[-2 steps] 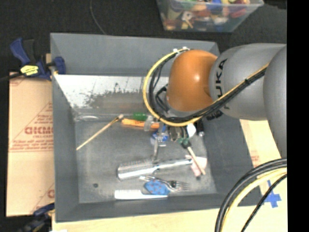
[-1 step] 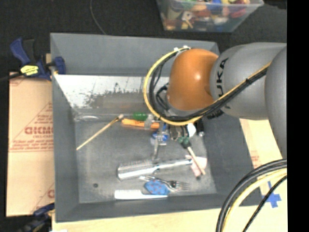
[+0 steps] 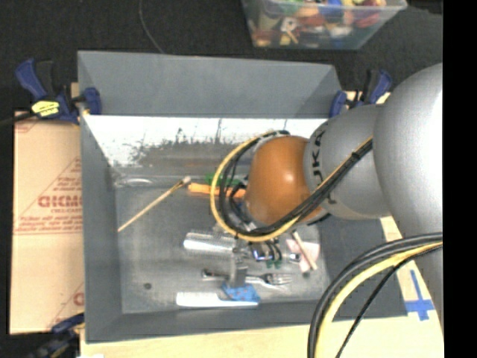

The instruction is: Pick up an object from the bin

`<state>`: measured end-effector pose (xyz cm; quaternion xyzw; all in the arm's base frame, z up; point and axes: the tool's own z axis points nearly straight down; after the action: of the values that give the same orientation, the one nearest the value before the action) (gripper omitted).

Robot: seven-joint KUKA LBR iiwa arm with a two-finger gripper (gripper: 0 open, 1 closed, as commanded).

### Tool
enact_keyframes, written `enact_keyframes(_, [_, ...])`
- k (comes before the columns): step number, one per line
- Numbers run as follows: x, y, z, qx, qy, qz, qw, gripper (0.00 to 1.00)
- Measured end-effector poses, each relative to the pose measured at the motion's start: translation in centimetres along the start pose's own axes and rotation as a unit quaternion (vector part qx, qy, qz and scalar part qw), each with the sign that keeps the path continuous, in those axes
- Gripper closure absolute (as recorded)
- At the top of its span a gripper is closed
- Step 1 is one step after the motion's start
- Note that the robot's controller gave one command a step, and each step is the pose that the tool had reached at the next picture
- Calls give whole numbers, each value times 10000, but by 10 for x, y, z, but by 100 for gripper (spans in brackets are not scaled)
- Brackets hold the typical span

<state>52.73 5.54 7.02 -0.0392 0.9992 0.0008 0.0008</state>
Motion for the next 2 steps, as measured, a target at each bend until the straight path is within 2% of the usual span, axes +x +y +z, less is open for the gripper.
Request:
enact_keyframes(1, [-77,-86,-1,37,-95,-1624,9867,0])
enact_keyframes(2, [-5,-3,-1,-10,-18,-142,9999,0])
